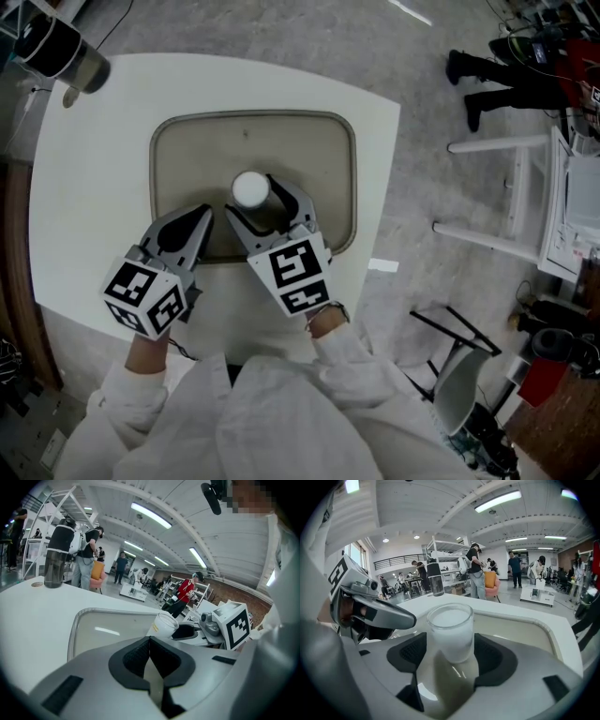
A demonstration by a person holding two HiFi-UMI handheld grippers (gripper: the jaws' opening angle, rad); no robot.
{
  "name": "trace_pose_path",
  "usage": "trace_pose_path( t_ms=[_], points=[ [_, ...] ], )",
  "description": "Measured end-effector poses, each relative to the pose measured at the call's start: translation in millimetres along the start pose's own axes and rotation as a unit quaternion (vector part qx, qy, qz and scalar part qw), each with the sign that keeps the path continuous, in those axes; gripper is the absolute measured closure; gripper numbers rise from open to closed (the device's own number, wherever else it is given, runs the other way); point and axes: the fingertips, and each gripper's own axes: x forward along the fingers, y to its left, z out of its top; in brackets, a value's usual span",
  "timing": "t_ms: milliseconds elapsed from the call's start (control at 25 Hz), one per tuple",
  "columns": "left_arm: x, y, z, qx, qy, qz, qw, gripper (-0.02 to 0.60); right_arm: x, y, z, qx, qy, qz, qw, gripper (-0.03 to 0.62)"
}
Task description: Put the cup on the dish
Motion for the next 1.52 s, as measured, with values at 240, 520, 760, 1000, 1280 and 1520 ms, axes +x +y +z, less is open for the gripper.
trace_pose_path(
  t_ms=[240, 520, 760, 1000, 1280, 1520],
  points=[
    [-13, -13, 0, 0.007, -0.012, 0.007, 0.9999, 0.572, -23, 7, -3, 0.000, -0.007, -0.003, 1.000, 0.290],
    [-36, -43, -5, 0.023, -0.033, 0.016, 0.9990, 0.572, -66, 22, 1, -0.006, -0.038, 0.011, 0.999, 0.292],
    [-47, -88, -9, 0.046, -0.051, 0.019, 0.9975, 0.572, -117, 27, -1, -0.009, -0.063, 0.021, 0.998, 0.292],
    [-104, -111, -24, 0.059, -0.079, 0.029, 0.9947, 0.572, -154, 80, -5, -0.033, -0.073, 0.039, 0.996, 0.292],
    [-156, -156, -37, 0.077, -0.103, 0.044, 0.9907, 0.572, -218, 123, -5, -0.054, -0.103, 0.045, 0.992, 0.293],
    [-175, -200, -56, 0.088, -0.112, 0.053, 0.9884, 0.572, -265, 138, -15, -0.064, -0.128, 0.060, 0.988, 0.293]
  ],
)
